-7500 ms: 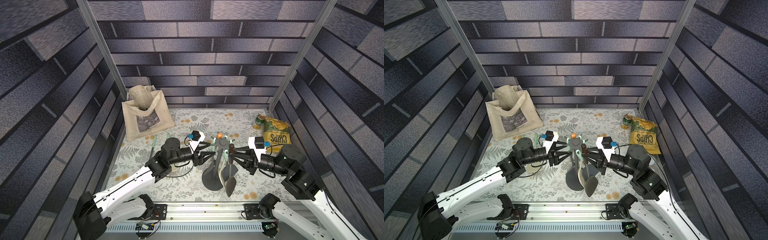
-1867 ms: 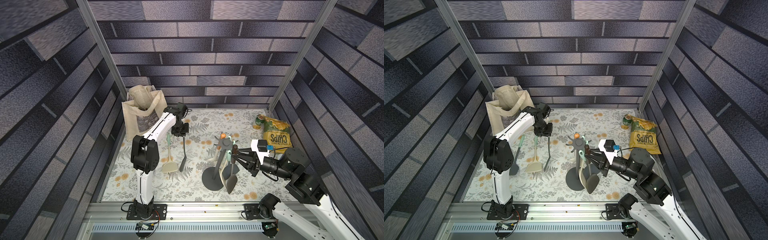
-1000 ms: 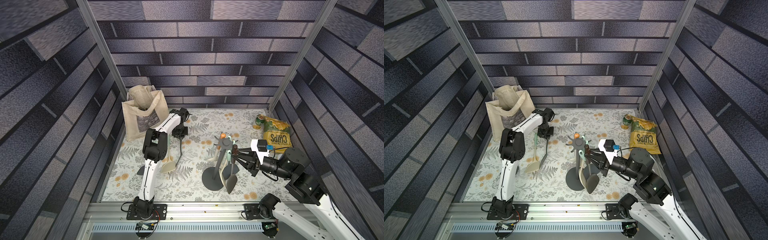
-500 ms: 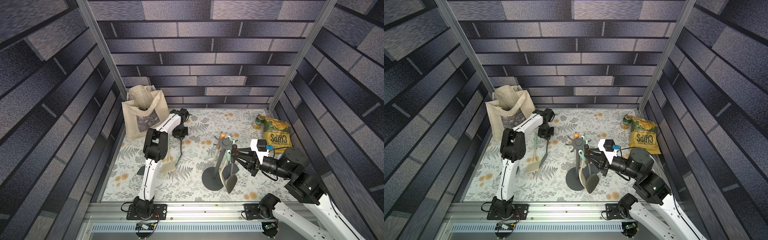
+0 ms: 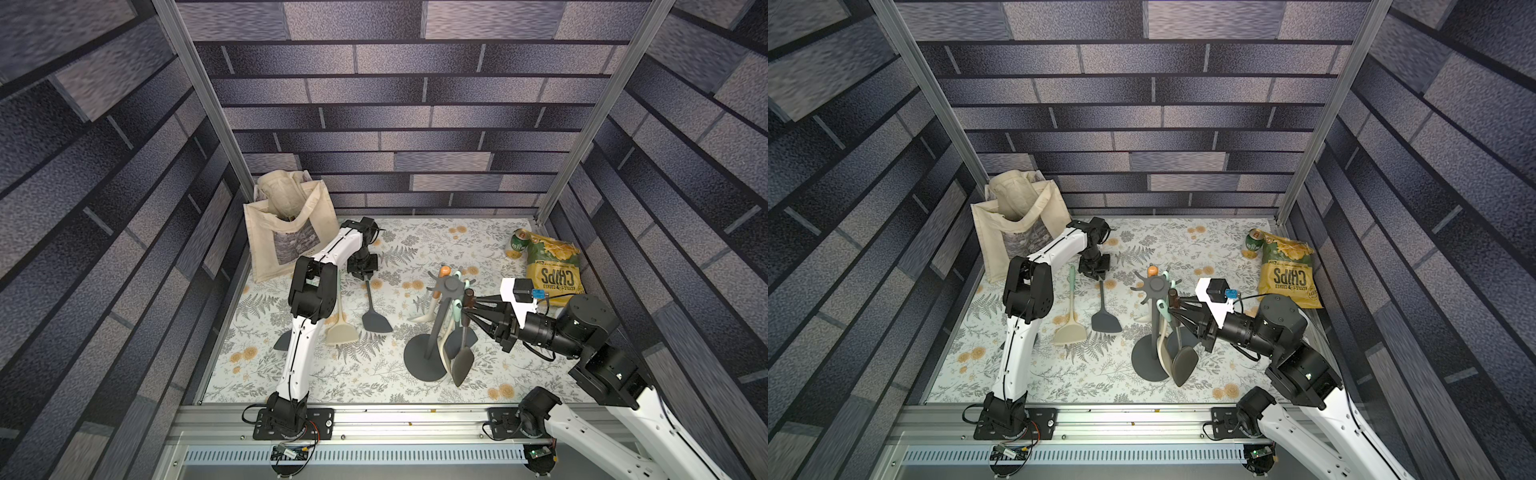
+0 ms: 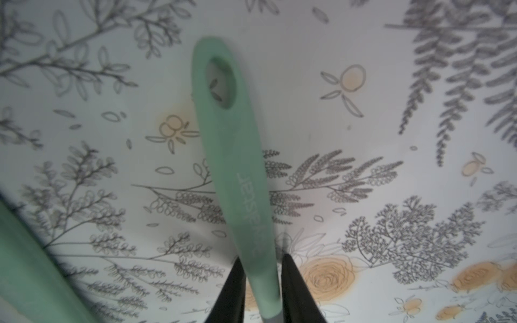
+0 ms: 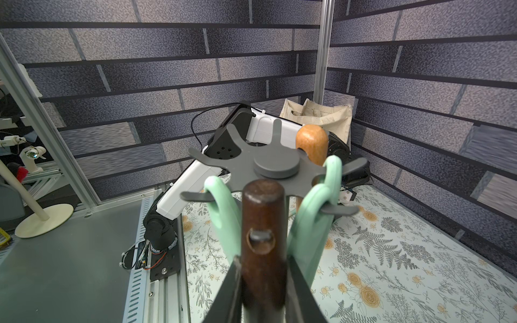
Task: Take the spatula off the kitchen utensil rack
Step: Place the spatula at the center of the board.
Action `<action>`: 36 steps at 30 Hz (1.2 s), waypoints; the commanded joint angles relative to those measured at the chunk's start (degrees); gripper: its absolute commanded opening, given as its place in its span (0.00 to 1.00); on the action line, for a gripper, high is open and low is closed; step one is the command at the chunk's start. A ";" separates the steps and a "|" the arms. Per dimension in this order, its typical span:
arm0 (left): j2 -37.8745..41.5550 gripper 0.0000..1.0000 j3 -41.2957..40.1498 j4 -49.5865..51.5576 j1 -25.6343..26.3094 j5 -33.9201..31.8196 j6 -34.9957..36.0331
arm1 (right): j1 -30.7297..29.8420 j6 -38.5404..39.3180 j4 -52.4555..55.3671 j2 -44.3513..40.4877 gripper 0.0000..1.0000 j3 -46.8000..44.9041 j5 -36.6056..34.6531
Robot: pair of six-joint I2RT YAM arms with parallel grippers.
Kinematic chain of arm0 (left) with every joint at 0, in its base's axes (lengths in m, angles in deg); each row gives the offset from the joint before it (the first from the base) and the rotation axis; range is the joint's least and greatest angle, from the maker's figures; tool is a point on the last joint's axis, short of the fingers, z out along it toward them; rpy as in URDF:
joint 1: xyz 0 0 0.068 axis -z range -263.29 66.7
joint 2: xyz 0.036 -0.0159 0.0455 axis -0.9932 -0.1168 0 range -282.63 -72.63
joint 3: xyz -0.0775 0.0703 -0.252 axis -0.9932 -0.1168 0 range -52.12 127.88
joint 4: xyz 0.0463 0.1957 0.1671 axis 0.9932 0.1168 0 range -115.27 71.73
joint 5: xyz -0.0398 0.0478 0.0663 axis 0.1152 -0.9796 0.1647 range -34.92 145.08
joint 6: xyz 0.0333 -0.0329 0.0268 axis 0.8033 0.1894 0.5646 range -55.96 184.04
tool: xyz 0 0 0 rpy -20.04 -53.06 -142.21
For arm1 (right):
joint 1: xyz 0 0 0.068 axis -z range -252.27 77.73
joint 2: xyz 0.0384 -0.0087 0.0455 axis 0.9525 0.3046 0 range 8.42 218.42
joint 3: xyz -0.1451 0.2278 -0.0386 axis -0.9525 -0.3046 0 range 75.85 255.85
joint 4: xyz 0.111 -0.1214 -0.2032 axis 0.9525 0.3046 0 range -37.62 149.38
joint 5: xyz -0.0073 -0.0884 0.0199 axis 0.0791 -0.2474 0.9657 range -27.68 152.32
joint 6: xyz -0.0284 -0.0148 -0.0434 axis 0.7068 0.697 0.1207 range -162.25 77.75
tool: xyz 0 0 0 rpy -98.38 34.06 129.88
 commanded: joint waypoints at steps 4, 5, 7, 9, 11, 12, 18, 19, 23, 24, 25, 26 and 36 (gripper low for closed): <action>-2.27 0.13 -2.55 -2.62 0.92 0.53 0.45 | -0.25 0.12 7.50 1.82 0.21 -2.04 -2.74; -1.83 0.12 -3.02 -3.22 1.01 0.45 0.54 | -0.18 0.15 7.53 1.82 0.21 -1.94 -2.62; -1.15 0.12 -3.49 -3.94 1.01 -0.01 0.69 | -0.25 0.14 7.75 1.90 0.21 -1.83 -2.75; -0.48 0.17 -3.69 -4.06 0.82 0.30 0.66 | -0.24 0.27 7.97 1.90 0.21 -1.61 -2.88; 1.03 0.35 -4.57 -5.22 0.62 1.17 0.75 | -0.23 0.27 7.98 1.82 0.21 -1.37 -2.86; 2.14 0.41 -5.29 -6.21 0.73 1.37 0.76 | -0.25 0.20 7.97 1.73 0.21 -1.27 -2.93; 17.35 0.53 -18.97 -22.02 1.12 4.68 1.66 | -0.30 -0.34 7.88 1.81 0.21 -0.60 -2.66; 20.36 0.54 -22.06 -25.06 1.29 4.47 2.10 | -0.26 -0.36 7.80 1.82 0.21 -0.42 -2.47; 33.75 0.58 -37.25 -40.25 1.64 7.71 4.55 | -0.24 -0.39 8.12 1.90 0.21 0.33 -2.49; 36.92 0.59 -40.91 -43.87 1.85 8.41 5.35 | -0.21 -0.37 8.25 1.98 0.21 0.49 -2.50; 40.57 0.61 -44.82 -48.05 2.24 8.98 6.46 | -0.27 -0.29 8.51 1.99 0.21 0.76 -2.53; 43.95 0.62 -48.70 -51.63 2.63 9.51 7.63 | -0.24 -0.17 8.82 2.08 0.21 0.98 -2.69; 71.83 0.62 -74.62 -78.68 13.84 14.48 15.89 | -0.29 0.51 9.77 3.22 0.21 1.61 -3.49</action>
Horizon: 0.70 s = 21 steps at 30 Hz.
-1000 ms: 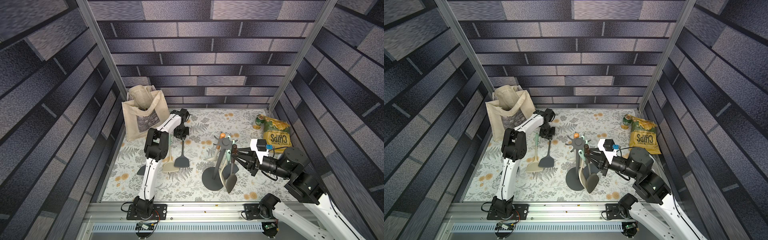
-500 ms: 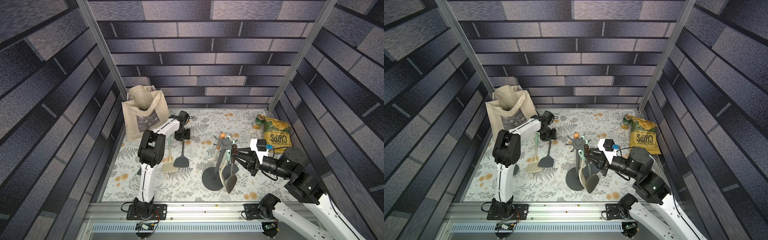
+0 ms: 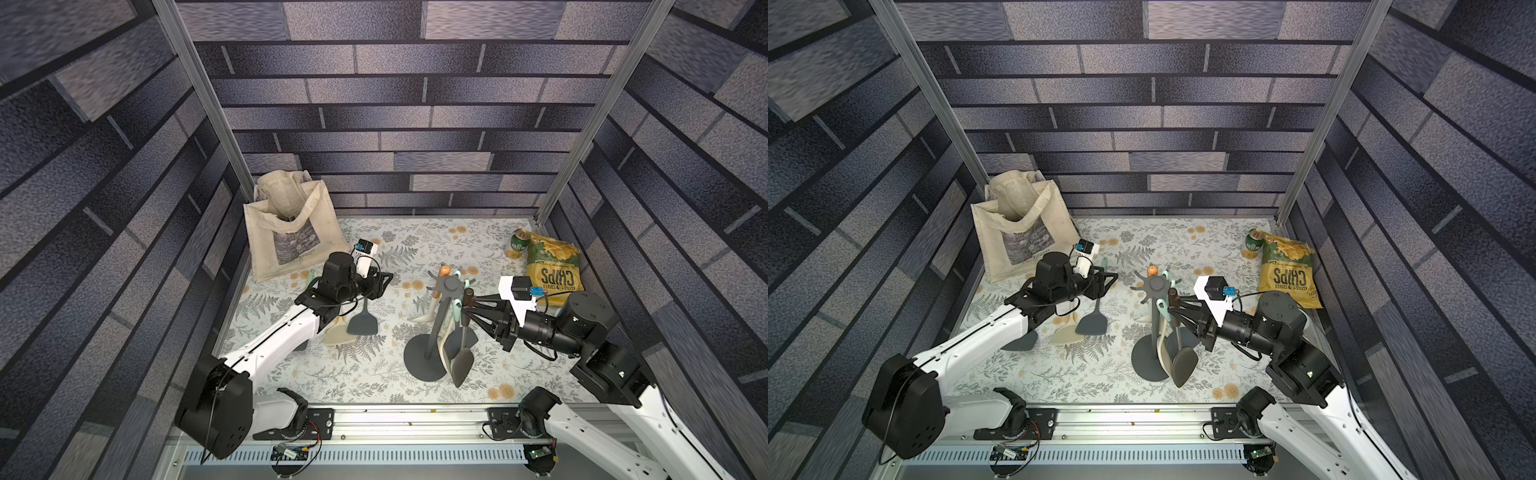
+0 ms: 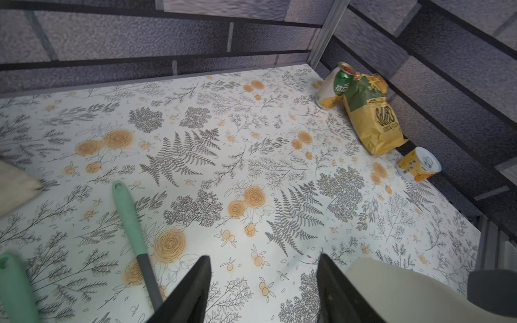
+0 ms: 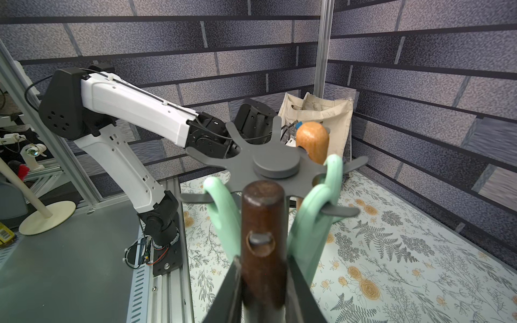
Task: Take the spatula off the kitchen utensil rack
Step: Take off the spatula from the rack.
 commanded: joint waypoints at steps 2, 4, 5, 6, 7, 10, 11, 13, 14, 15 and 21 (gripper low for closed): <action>8.70 0.62 -2.28 -8.28 7.24 0.72 6.88 | -0.25 0.30 6.69 1.73 0.21 -0.91 -3.62; 13.21 0.61 -4.23 -9.77 10.46 -0.32 8.11 | -0.19 0.38 6.69 1.99 0.21 -0.75 -3.97; 14.85 0.60 -4.79 -10.53 11.04 0.13 7.79 | -0.25 0.40 6.98 2.16 0.21 -0.51 -3.93; 16.38 0.59 -5.17 -11.13 11.60 1.06 7.36 | -0.26 0.45 7.27 2.42 0.21 -0.20 -4.00; 17.53 0.58 -5.31 -11.47 12.36 1.68 7.25 | -0.23 0.49 7.45 2.68 0.21 0.17 -3.98; 19.19 0.57 -5.07 -11.09 15.11 2.94 8.27 | -0.25 0.38 7.67 3.00 0.21 0.84 -4.20; 19.29 0.56 -5.06 -10.95 15.91 3.12 8.68 | -0.24 0.38 7.63 3.13 0.21 0.98 -4.14; 18.92 0.55 -5.22 -11.40 17.40 3.32 9.07 | -0.20 0.38 7.70 3.49 0.21 1.45 -4.31; 18.60 0.55 -5.43 -11.86 18.01 3.16 8.96 | -0.18 0.38 7.60 3.70 0.21 1.62 -4.30; 18.22 0.54 -5.84 -13.04 18.43 3.19 8.61 | -0.25 0.36 7.55 3.92 0.21 1.81 -4.26; 14.94 0.56 -12.26 -28.25 20.13 1.96 3.34 | -0.25 -0.24 6.95 5.05 0.21 2.15 -3.72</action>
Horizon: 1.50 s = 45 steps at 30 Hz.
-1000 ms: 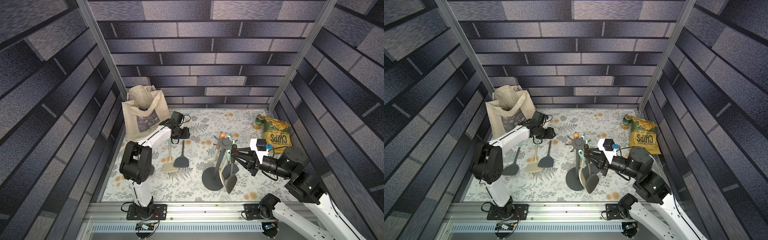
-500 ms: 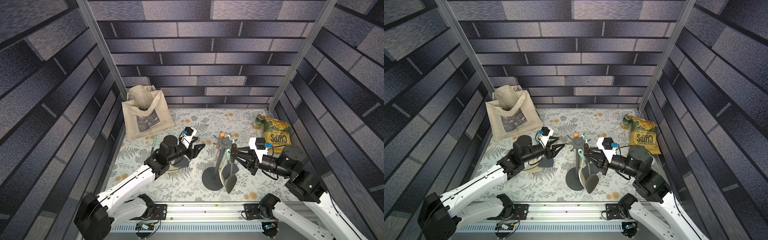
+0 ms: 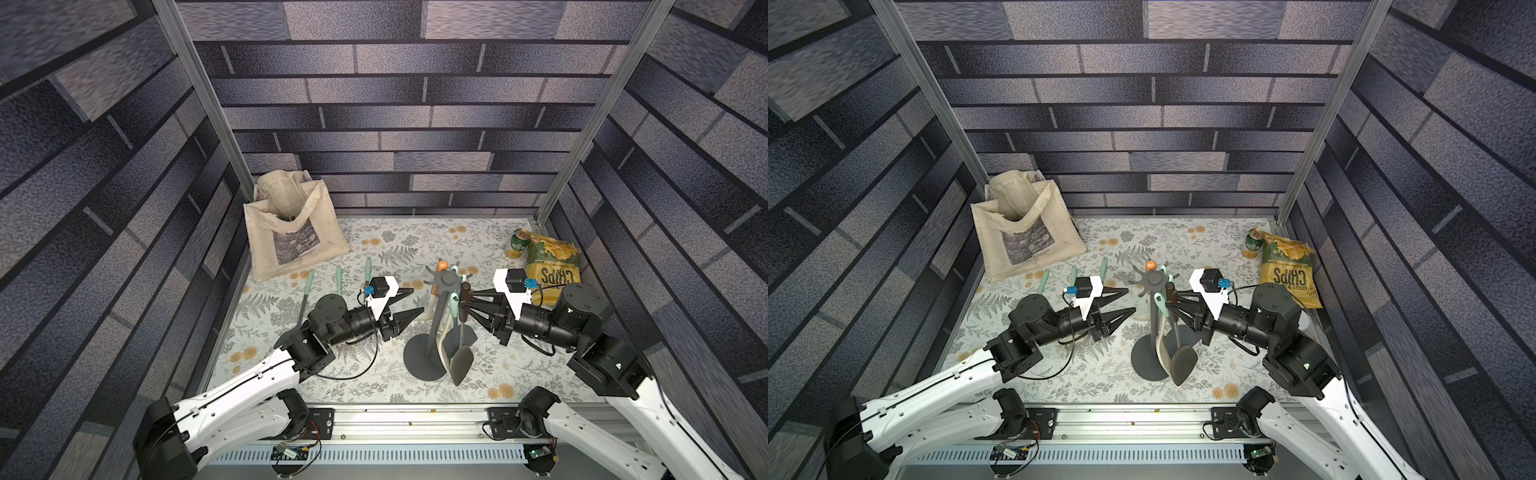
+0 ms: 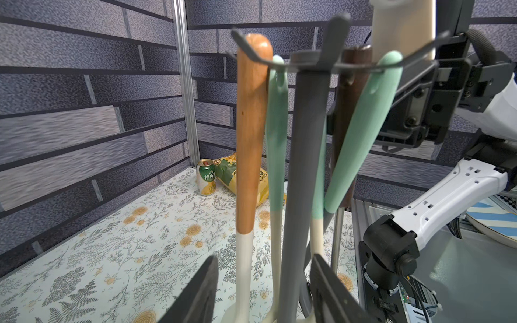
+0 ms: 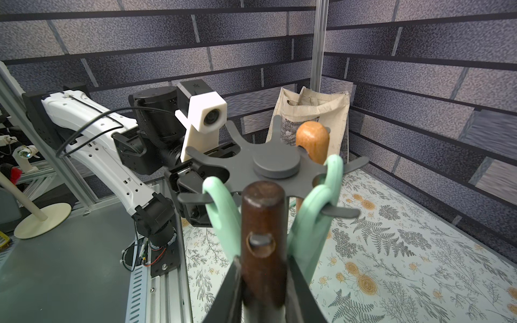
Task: Take the spatula off the kitchen utensil rack
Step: Take off the spatula from the rack.
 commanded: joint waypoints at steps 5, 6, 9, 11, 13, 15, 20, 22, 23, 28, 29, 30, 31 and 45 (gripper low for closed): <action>-3.25 0.58 -4.21 -14.83 4.17 -2.88 -1.71 | -0.23 -0.21 5.78 2.72 0.21 0.33 -2.56; -3.52 0.58 -4.54 -15.48 5.19 -4.33 -0.89 | -0.27 -0.25 5.52 2.81 0.21 0.22 -2.44; -5.04 0.57 -5.53 -19.24 6.60 -6.05 -0.08 | -0.20 -0.75 4.68 2.83 0.21 -0.13 -2.25; -6.42 0.56 -6.19 -22.32 7.18 -7.28 -0.07 | -0.25 -1.06 4.37 3.05 0.21 -0.23 -2.17; -8.25 0.55 -6.63 -25.08 7.70 -8.58 -0.03 | -0.25 -1.32 4.04 3.11 0.21 -0.37 -1.91; -10.58 0.54 -6.62 -27.19 7.92 -9.54 0.39 | -0.25 -1.62 3.26 2.92 0.21 -0.74 -1.67; -15.65 0.52 -5.60 -31.16 8.72 -11.66 1.77 | -0.23 -2.25 2.08 2.54 0.21 -1.12 -1.21; -17.14 0.51 -5.41 -33.01 8.84 -12.20 1.95 | -0.25 -2.32 2.14 2.63 0.21 -1.21 -1.18; -17.87 0.50 -5.09 -33.68 8.88 -12.10 1.95 | -0.25 -2.34 2.08 2.63 0.21 -1.21 -1.25; -19.54 0.47 -3.70 -33.58 10.60 -14.09 3.35 | -0.20 -2.44 1.82 2.81 0.21 -1.63 -1.14; -19.50 0.46 -3.61 -33.51 10.74 -14.58 3.36 | -0.22 -2.45 1.82 2.81 0.21 -1.74 -1.11; -19.39 0.45 -3.53 -33.60 10.89 -14.87 3.32 | -0.25 -2.40 1.89 2.76 0.20 -1.73 -1.11; -19.41 0.44 -3.31 -33.49 11.25 -15.26 3.59 | -0.25 -2.51 1.97 2.68 0.18 -1.78 -1.15; -18.75 0.09 0.04 -23.46 16.68 -23.51 15.87 | -0.25 -2.52 3.90 0.63 0.13 -2.17 -3.09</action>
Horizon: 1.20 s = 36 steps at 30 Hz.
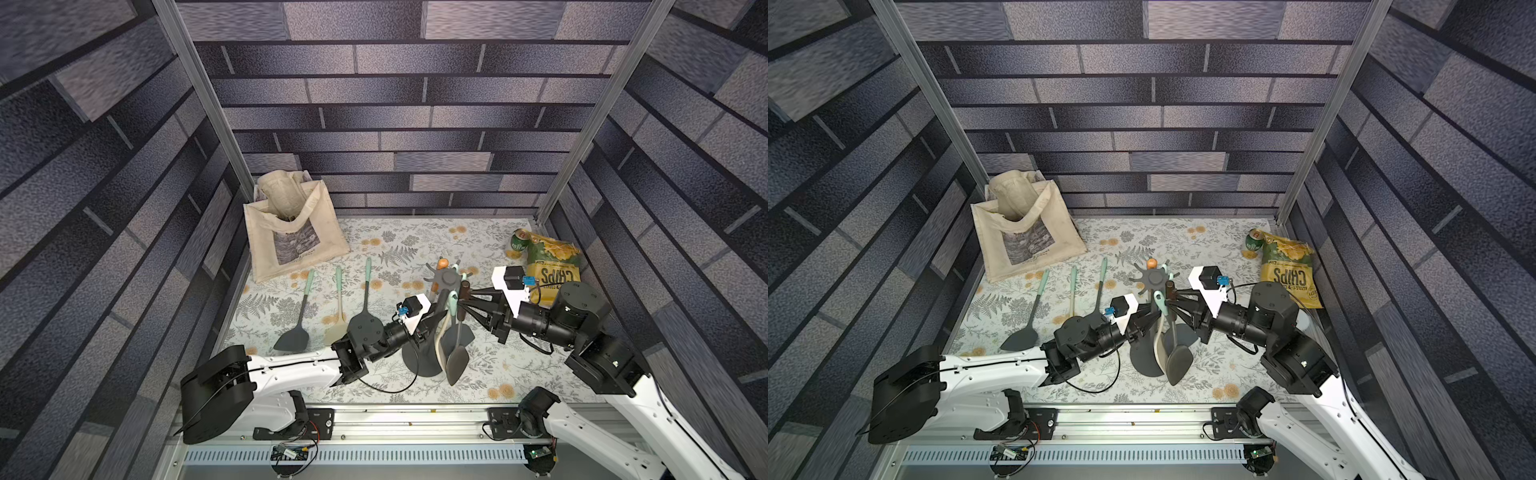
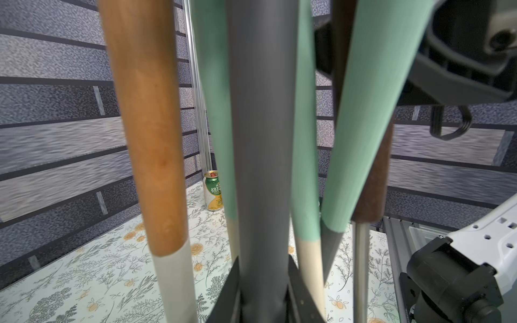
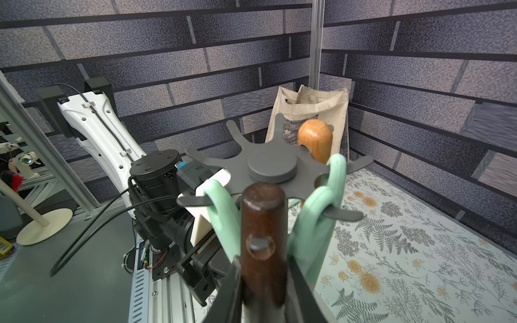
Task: Take the spatula off the kitchen utensil rack
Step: Take off the spatula from the rack.
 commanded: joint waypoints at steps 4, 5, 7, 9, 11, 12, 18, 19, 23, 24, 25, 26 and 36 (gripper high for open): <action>0.19 0.05 3.37 5.94 4.96 -8.16 15.94 | -0.16 -0.66 5.25 0.00 0.08 -1.63 -2.90; -0.26 0.04 3.71 6.57 5.49 -9.70 16.91 | -0.14 -0.67 5.27 -0.07 0.08 -1.61 -2.87; -1.32 0.03 4.08 6.62 6.10 -12.73 17.93 | -0.19 -0.70 5.30 -0.07 0.06 -1.45 -2.31; -2.50 0.00 4.56 6.63 6.28 -14.65 17.67 | -0.19 -0.74 5.34 -0.23 0.02 -1.46 -1.80; -3.69 0.00 4.82 6.20 6.61 -16.75 17.57 | -0.19 -0.93 5.31 -0.49 0.01 -1.47 -1.32; -4.27 0.00 4.67 5.24 6.80 -17.65 17.55 | -0.19 -1.00 5.39 -0.66 0.00 -1.43 -1.09; -5.76 0.00 4.53 2.59 6.63 -19.98 15.51 | -0.18 -1.28 6.29 -2.61 0.00 -1.17 0.12; -5.73 0.00 4.53 2.58 6.51 -19.85 15.15 | -0.19 -1.27 6.48 -2.94 0.00 -1.13 0.33; -5.50 0.00 5.16 3.68 5.43 -19.26 13.26 | -0.11 -1.28 7.02 -3.70 0.00 -0.90 1.38; -5.37 0.00 5.55 4.30 5.17 -19.51 13.04 | -0.18 -1.36 7.14 -3.84 0.00 -0.74 1.91; -5.40 0.00 5.95 4.87 4.85 -20.00 12.82 | -0.17 -1.45 7.20 -4.00 0.00 -0.56 2.35; -5.32 0.00 6.27 5.43 4.43 -20.28 12.53 | -0.17 -1.45 7.30 -4.07 0.00 -0.39 2.61; -3.40 0.00 9.53 13.99 -3.94 -18.42 5.27 | -0.19 -1.02 8.00 -4.99 0.00 0.08 4.27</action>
